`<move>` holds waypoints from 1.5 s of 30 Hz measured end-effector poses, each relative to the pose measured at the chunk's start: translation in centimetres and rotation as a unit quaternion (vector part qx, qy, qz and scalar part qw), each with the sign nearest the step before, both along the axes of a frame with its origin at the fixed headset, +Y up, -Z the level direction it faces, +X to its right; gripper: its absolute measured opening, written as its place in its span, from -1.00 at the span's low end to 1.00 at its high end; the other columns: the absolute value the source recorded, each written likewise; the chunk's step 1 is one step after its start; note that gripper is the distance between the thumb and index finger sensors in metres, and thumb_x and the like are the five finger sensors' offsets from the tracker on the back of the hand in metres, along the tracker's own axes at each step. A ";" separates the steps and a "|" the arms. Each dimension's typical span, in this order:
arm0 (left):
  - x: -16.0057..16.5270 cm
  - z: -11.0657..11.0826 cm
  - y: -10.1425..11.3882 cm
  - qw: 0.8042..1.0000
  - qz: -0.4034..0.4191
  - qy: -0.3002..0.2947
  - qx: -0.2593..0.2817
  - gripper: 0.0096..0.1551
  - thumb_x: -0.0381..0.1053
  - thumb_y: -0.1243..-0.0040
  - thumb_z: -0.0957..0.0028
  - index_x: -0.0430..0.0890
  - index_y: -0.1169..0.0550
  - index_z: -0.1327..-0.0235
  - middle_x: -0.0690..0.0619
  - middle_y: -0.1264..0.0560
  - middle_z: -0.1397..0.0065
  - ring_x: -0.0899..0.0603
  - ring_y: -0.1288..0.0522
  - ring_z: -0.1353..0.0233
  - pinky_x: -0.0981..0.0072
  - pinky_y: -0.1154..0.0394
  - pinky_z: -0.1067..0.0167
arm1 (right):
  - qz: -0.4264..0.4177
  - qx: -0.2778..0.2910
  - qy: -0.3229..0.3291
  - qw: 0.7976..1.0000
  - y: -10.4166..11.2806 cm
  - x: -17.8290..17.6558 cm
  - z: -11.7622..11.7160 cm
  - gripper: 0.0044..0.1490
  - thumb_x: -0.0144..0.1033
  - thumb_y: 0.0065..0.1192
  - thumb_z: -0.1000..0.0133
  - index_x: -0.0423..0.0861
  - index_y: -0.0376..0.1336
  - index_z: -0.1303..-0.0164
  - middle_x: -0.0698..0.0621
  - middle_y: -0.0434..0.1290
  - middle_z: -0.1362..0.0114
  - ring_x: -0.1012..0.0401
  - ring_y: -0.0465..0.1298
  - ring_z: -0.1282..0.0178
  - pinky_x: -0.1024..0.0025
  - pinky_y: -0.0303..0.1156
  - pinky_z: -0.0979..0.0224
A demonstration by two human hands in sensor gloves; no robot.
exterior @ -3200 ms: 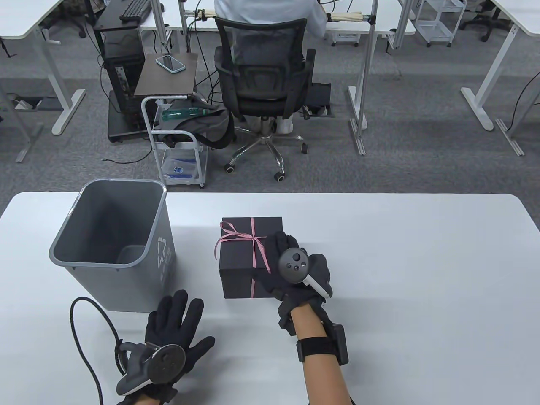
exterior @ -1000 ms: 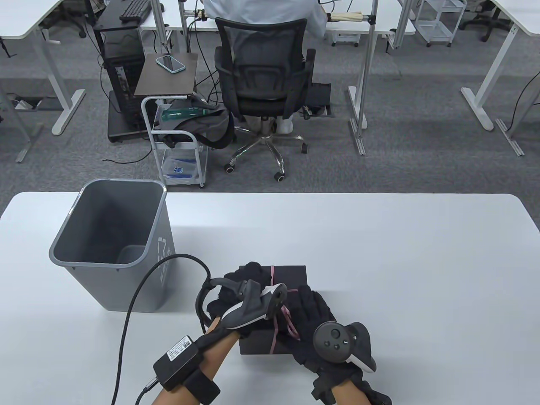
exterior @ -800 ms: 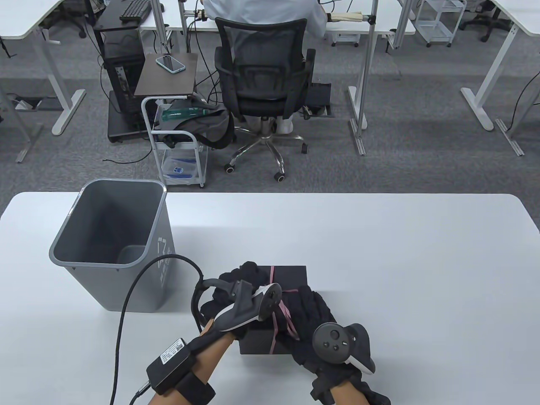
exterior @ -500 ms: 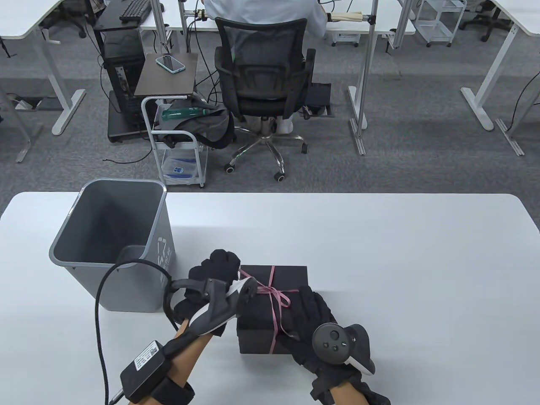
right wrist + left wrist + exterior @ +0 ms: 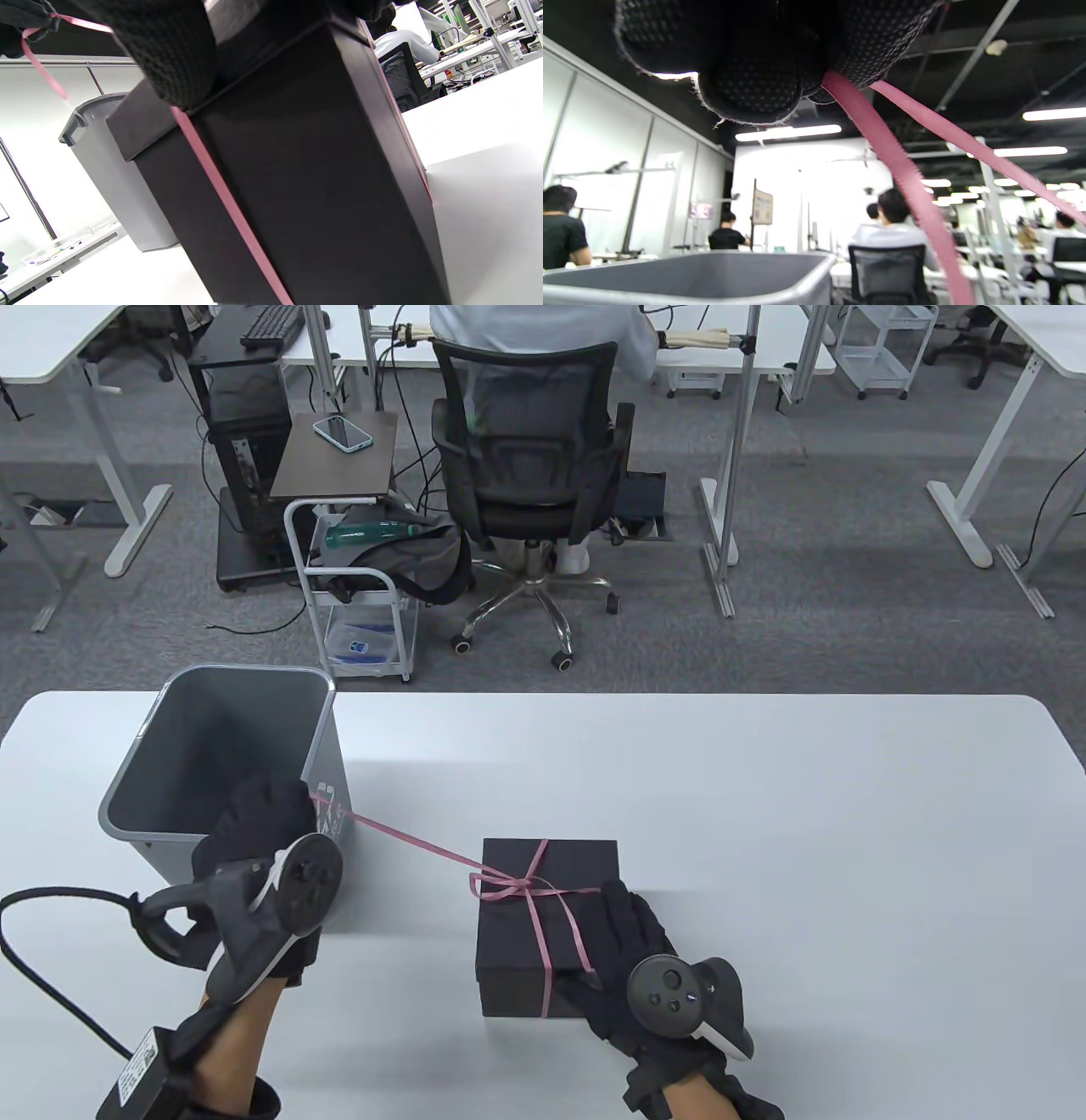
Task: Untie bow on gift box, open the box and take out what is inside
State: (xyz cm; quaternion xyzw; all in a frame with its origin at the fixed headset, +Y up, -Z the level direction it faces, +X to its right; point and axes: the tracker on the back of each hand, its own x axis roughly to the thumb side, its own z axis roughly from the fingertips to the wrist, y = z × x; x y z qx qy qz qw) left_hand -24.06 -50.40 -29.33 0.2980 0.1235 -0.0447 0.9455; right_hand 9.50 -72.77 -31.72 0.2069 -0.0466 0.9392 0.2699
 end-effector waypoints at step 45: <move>5.5 0.0 -4.3 0.971 0.002 -0.228 -0.066 -0.59 0.10 -0.21 -0.29 0.03 -0.62 -0.33 -0.06 -0.61 -0.38 -0.21 -0.65 -0.25 -0.04 -0.58 -0.24 | -0.007 -0.004 0.001 1.000 -0.2 0.1 -0.1 0.18 0.12 0.35 -0.23 -0.23 -0.12 -0.82 -0.27 -0.21 -0.79 -0.37 -0.01 -0.66 -0.20 0.00 -0.62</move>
